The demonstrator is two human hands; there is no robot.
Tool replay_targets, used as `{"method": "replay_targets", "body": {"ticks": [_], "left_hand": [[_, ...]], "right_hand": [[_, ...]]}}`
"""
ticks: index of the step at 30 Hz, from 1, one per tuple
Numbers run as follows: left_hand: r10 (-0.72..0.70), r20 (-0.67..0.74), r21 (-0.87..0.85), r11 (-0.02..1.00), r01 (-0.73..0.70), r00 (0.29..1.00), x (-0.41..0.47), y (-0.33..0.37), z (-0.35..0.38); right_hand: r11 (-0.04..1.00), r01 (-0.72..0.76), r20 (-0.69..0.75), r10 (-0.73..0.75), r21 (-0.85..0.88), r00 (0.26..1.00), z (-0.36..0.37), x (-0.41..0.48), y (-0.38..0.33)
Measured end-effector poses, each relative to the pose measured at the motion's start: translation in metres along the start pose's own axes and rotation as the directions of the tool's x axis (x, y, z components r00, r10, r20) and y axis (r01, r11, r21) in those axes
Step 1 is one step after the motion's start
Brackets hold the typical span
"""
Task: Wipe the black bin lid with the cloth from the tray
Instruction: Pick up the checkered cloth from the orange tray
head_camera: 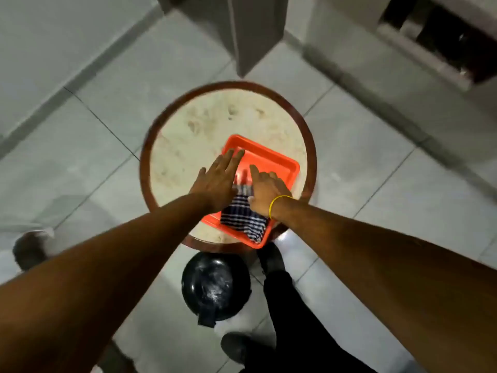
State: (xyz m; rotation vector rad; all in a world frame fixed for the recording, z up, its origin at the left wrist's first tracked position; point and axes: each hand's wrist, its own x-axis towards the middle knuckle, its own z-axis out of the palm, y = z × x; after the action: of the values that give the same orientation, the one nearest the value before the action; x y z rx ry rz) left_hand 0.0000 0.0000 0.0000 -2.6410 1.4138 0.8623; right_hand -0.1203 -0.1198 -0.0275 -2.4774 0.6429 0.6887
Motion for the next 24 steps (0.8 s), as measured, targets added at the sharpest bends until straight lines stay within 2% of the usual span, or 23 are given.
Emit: {"method": "replay_targets", "body": {"ticks": [4,6,9,11,16,20,24], "left_hand": [[0.018,0.157,0.115,0.993,-0.037,0.987,0.042,-0.008,0.065],[0.011,0.187,0.131,0.991,-0.036,0.982,0.045,-0.012,0.095],[0.014,0.149,0.152,0.988,-0.037,0.989,0.043,-0.02,0.117],[0.02,0.129,0.152,0.988,-0.039,0.992,0.041,-0.022,0.123],[0.09,0.109,0.095,0.99,-0.101,0.99,0.041,-0.033,0.112],[0.141,0.025,-0.104,0.985,-0.138,0.99,0.026,-0.047,0.088],[0.035,-0.095,-0.327,0.943,-0.064,0.995,-0.013,-0.076,0.054]], "right_hand": [[0.995,-0.074,-0.012,0.073,-0.061,0.997,0.051,0.037,0.018],[0.989,-0.087,-0.014,0.086,-0.123,0.996,0.073,0.048,0.024],[0.981,-0.069,-0.049,0.061,-0.182,0.997,0.086,0.055,0.027],[0.985,-0.067,-0.016,0.066,-0.156,0.998,0.088,0.058,0.027],[0.998,0.033,0.106,-0.028,-0.044,0.994,0.074,0.064,0.024],[0.987,0.158,0.265,-0.155,0.008,0.952,0.035,0.067,0.009],[0.936,0.339,0.299,-0.299,-0.092,0.906,-0.013,0.07,-0.042]]}}
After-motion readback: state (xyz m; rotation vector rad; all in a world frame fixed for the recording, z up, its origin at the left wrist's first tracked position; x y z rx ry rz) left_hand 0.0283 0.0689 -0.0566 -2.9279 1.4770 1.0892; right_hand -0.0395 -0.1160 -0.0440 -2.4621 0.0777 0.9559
